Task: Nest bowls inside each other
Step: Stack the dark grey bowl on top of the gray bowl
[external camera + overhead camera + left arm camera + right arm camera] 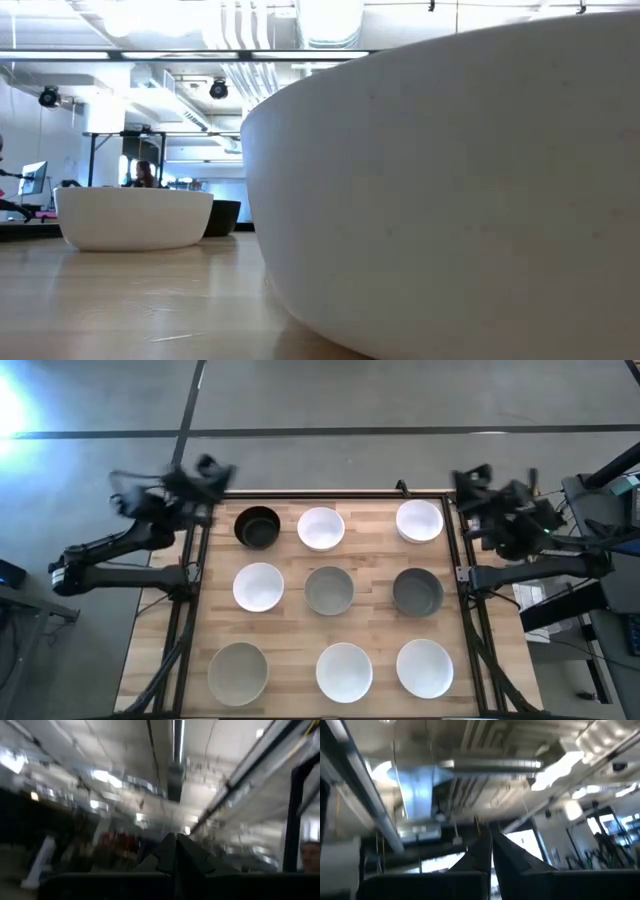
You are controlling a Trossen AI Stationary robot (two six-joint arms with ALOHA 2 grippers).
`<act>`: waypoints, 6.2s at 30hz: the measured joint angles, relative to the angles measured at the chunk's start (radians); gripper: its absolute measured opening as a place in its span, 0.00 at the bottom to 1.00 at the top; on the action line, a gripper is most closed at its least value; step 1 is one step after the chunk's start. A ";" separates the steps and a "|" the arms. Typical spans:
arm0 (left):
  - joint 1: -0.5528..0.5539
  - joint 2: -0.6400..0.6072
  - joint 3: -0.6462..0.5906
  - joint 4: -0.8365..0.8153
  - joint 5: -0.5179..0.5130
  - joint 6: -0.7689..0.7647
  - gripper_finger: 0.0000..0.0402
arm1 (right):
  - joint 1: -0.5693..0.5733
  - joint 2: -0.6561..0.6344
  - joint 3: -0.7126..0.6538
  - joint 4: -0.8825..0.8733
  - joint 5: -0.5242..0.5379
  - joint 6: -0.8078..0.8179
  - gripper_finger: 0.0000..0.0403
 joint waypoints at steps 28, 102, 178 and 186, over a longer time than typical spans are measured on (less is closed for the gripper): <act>0.002 0.043 0.111 -0.609 0.032 0.115 0.00 | -0.033 0.425 0.448 -2.002 0.016 0.622 0.33; 0.002 0.137 0.110 -0.606 0.160 0.129 0.00 | -0.393 0.385 -0.335 -1.441 -0.501 0.658 0.24; 0.034 -0.076 0.110 -0.782 0.080 0.159 0.00 | -0.107 1.403 0.937 -1.713 -0.508 0.290 0.03; 0.034 -0.054 0.110 -0.781 0.080 0.159 0.00 | -0.102 1.386 0.936 -1.703 -0.507 0.291 0.13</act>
